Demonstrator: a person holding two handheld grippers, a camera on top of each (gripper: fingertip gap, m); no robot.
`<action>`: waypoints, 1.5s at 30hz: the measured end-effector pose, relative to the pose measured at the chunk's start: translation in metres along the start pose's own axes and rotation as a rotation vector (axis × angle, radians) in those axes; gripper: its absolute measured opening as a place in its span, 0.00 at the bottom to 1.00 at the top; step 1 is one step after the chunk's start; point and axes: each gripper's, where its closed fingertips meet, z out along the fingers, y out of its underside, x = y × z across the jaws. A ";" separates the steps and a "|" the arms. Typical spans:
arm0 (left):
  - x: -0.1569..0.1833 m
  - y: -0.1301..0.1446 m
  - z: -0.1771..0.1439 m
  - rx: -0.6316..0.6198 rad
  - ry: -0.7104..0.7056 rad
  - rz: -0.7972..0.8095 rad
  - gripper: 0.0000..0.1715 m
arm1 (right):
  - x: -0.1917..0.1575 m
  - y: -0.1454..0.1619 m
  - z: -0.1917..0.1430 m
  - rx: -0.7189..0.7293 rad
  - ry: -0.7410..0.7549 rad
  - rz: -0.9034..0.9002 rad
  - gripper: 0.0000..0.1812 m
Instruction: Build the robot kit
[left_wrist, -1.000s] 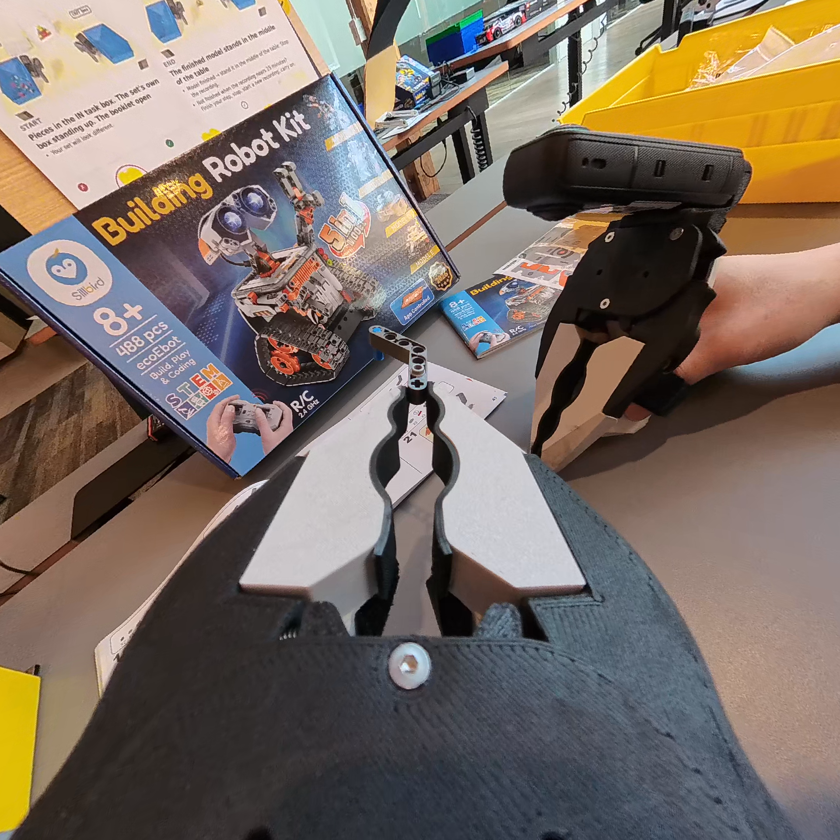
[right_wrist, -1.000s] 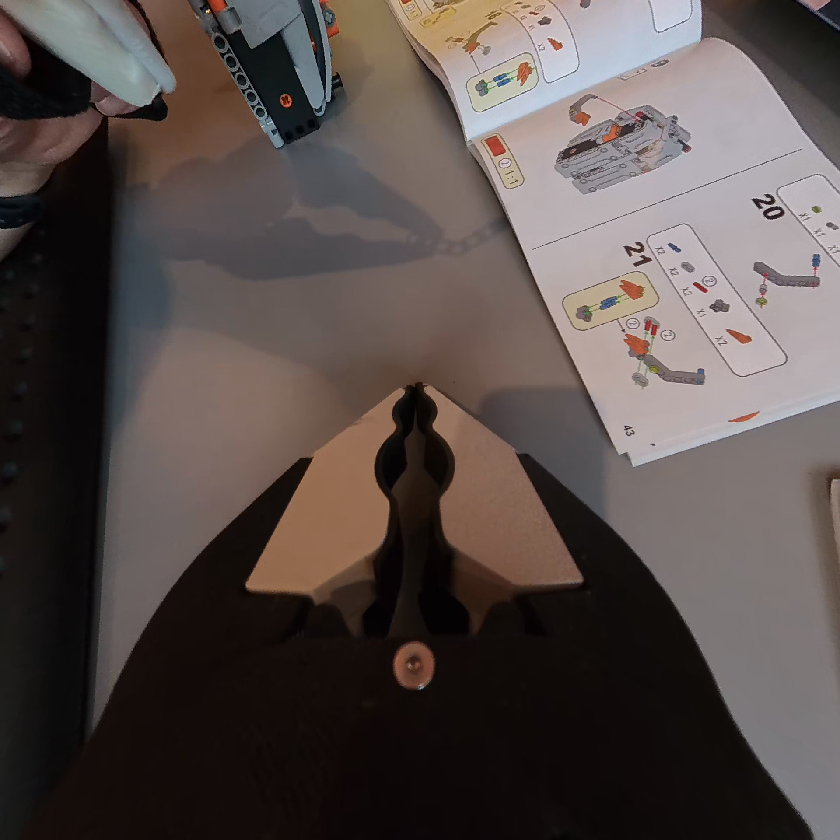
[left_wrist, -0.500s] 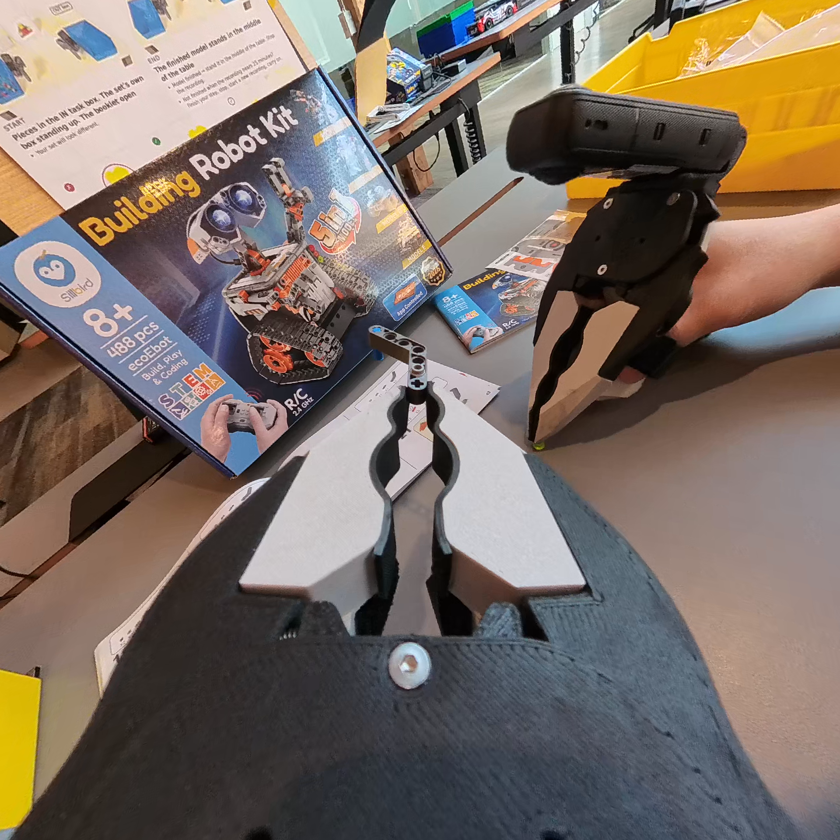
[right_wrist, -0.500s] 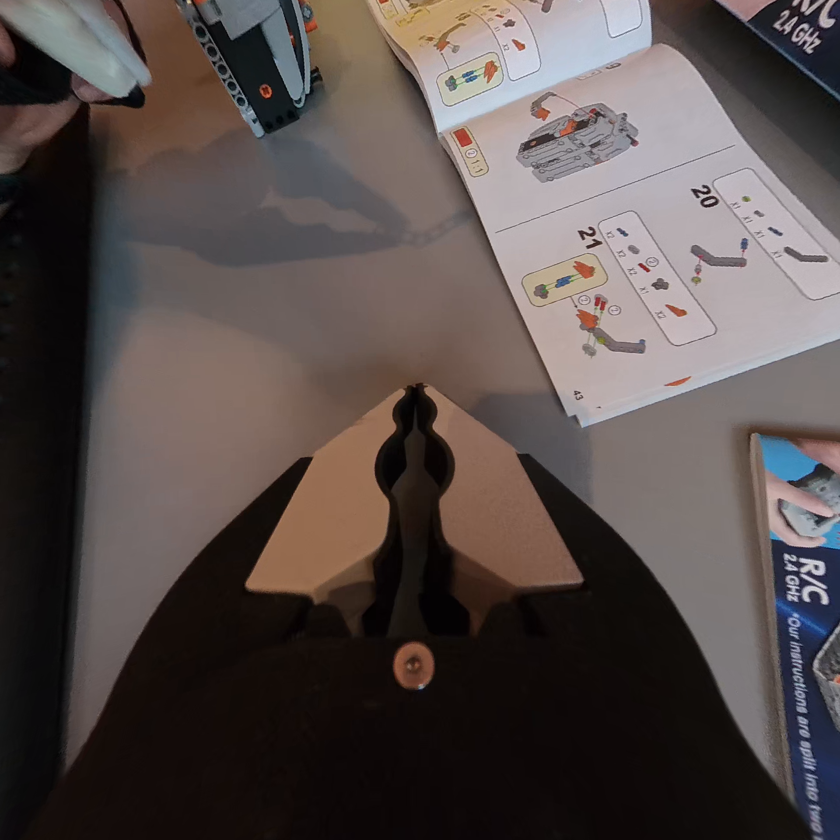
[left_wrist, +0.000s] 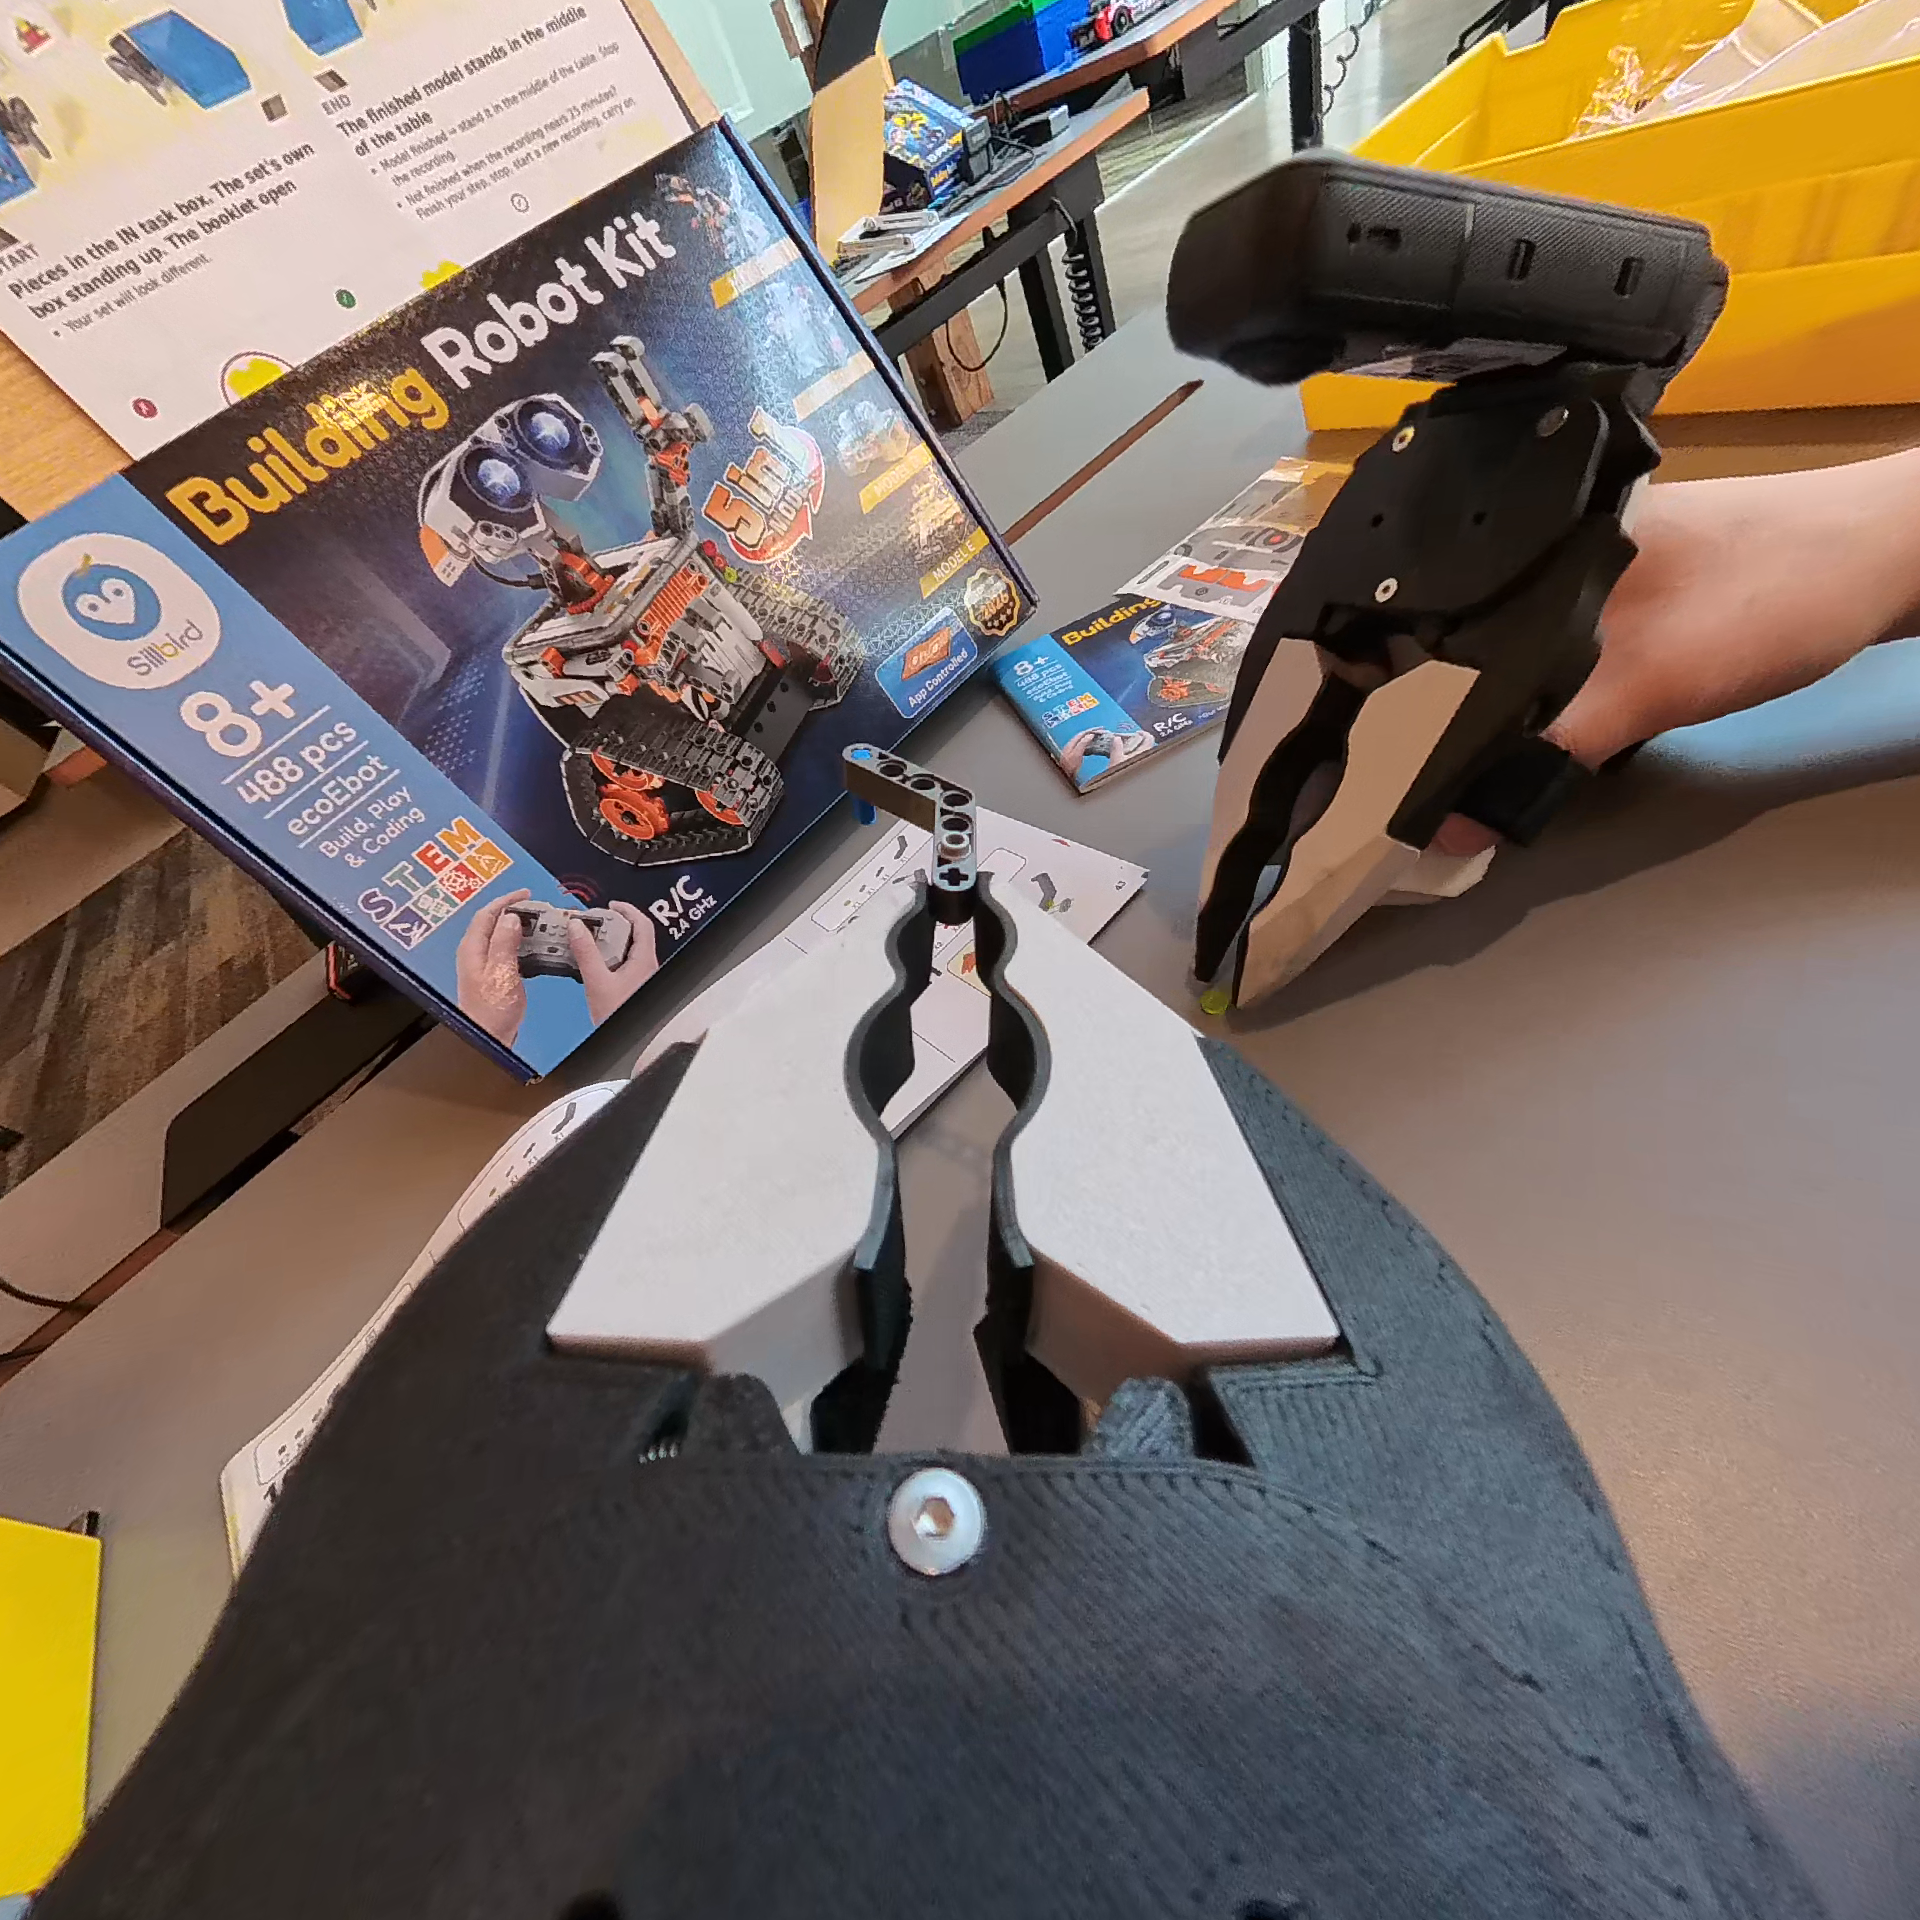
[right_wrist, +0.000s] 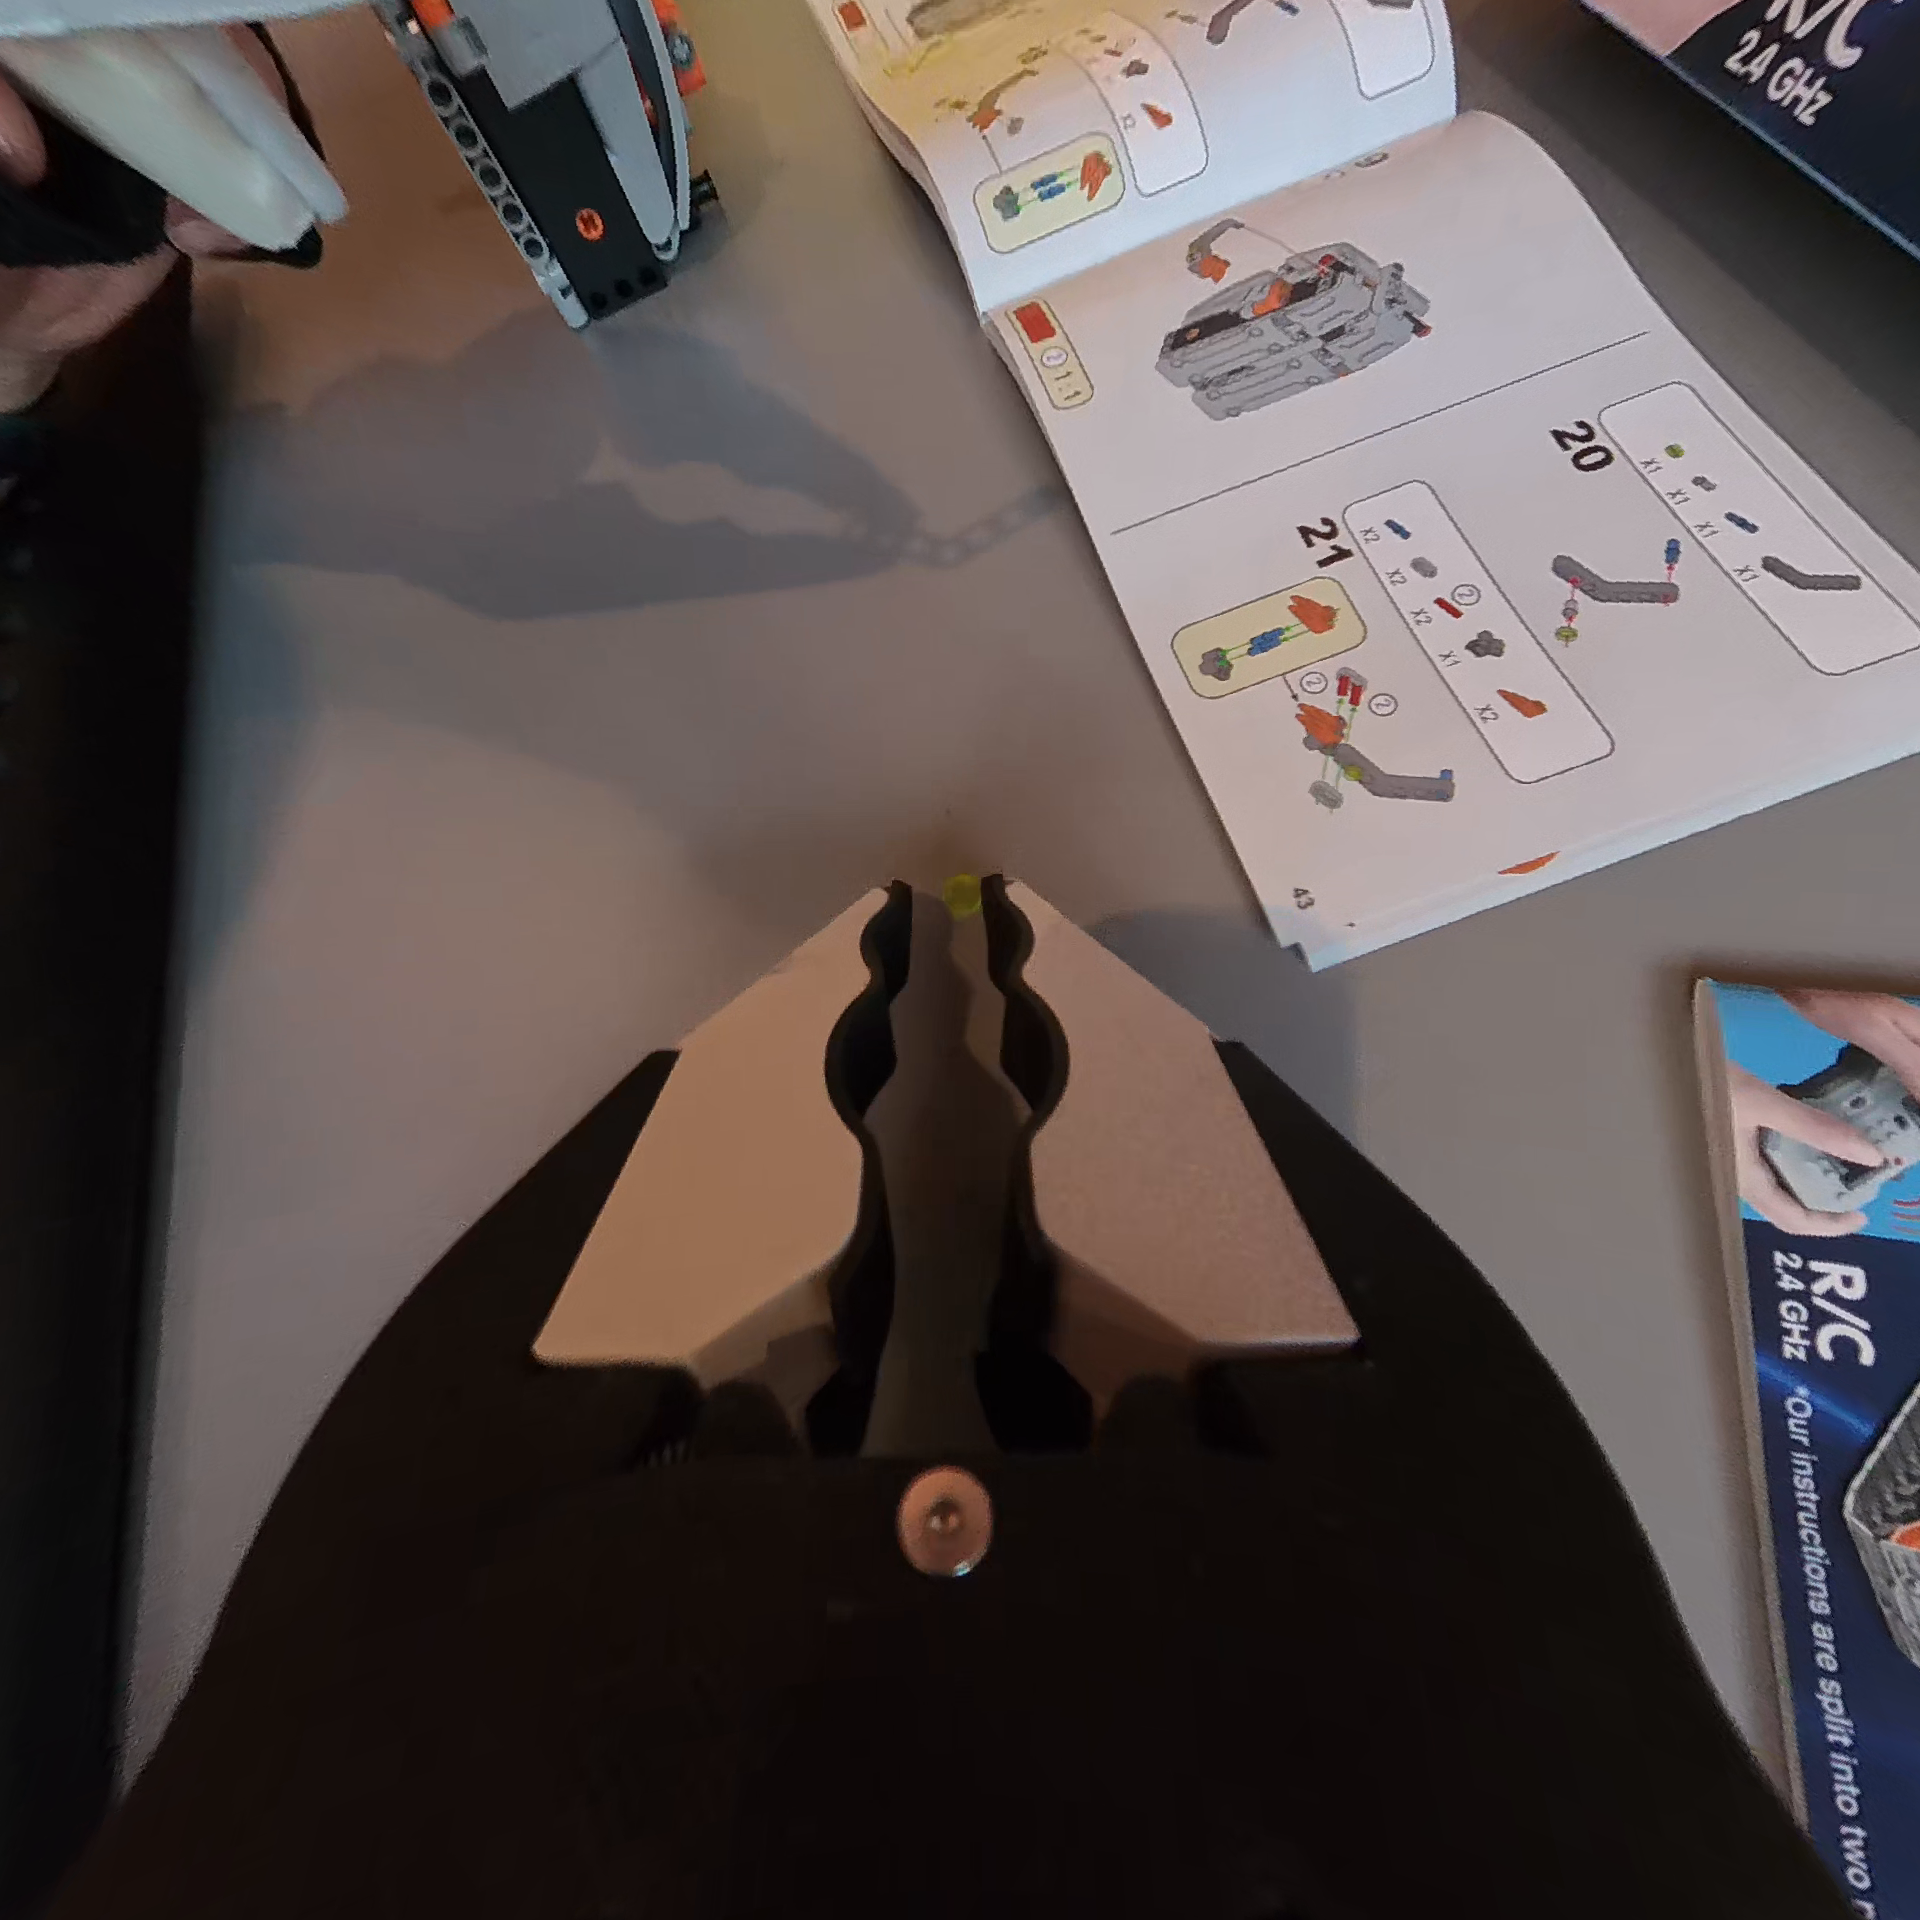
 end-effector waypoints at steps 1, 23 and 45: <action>0.000 0.000 0.000 0.000 0.000 -0.001 0.03 | 0.001 0.001 0.001 -0.013 0.012 -0.011 0.06; -0.003 -0.007 -0.006 0.036 0.001 -0.029 0.03 | -0.008 0.001 0.006 -0.026 0.014 -0.138 0.10; 0.013 -0.030 -0.020 0.138 0.081 -0.057 0.03 | -0.024 0.101 -0.118 -0.680 0.323 -0.220 0.04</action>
